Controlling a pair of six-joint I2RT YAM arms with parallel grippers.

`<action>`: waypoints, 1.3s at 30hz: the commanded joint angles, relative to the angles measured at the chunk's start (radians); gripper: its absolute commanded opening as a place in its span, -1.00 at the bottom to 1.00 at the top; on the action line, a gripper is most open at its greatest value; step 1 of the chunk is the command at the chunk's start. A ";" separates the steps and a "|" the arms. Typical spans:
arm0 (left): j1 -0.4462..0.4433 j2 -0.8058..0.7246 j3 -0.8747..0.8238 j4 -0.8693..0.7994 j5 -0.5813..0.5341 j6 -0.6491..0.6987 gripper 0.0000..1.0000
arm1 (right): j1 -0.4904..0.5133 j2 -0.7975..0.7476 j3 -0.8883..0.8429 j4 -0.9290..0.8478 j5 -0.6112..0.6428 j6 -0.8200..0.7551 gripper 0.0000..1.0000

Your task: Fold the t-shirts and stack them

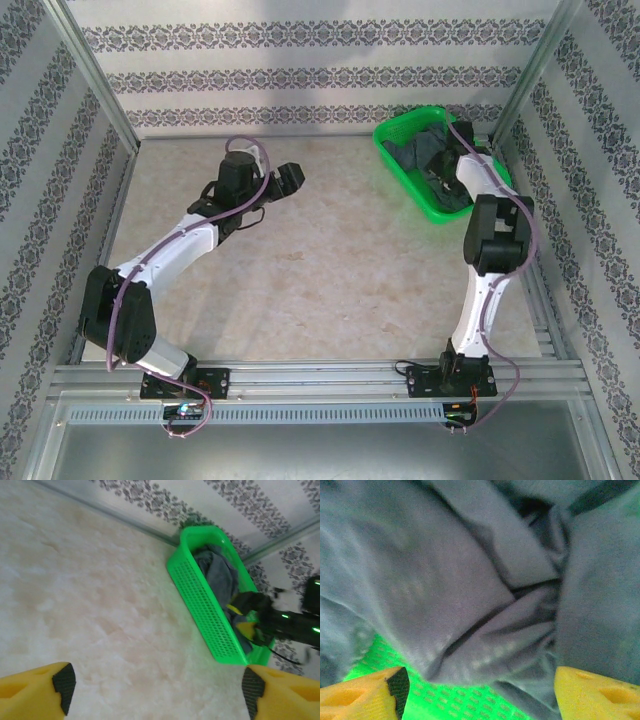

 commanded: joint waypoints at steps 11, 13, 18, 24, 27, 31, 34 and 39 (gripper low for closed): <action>-0.034 -0.093 -0.010 -0.091 -0.011 -0.019 0.30 | -0.020 0.072 0.128 -0.027 -0.007 0.074 -1.00; -0.034 -0.114 -0.020 -0.106 -0.021 -0.014 0.22 | -0.021 -0.024 0.062 0.052 0.045 0.054 -1.00; -0.033 -0.161 -0.053 -0.139 -0.056 -0.009 0.10 | 0.007 -0.249 0.006 0.188 0.043 -0.036 -1.00; -0.024 -0.181 -0.064 -0.187 -0.101 0.004 0.06 | 0.097 -0.483 0.019 0.294 0.030 -0.093 -1.00; -0.016 -0.188 -0.063 -0.215 -0.131 0.005 0.06 | 0.172 -0.569 0.085 0.339 0.040 -0.133 -1.00; -0.006 -0.207 -0.058 -0.259 -0.180 0.020 0.05 | 0.317 -0.618 0.221 0.372 0.063 -0.228 -1.00; 0.002 -0.233 -0.047 -0.335 -0.263 0.025 0.05 | 0.427 -0.602 0.320 0.328 0.067 -0.243 -1.00; 0.019 -0.308 -0.045 -0.444 -0.410 0.020 0.08 | 0.655 -0.531 0.326 0.237 0.130 -0.207 -1.00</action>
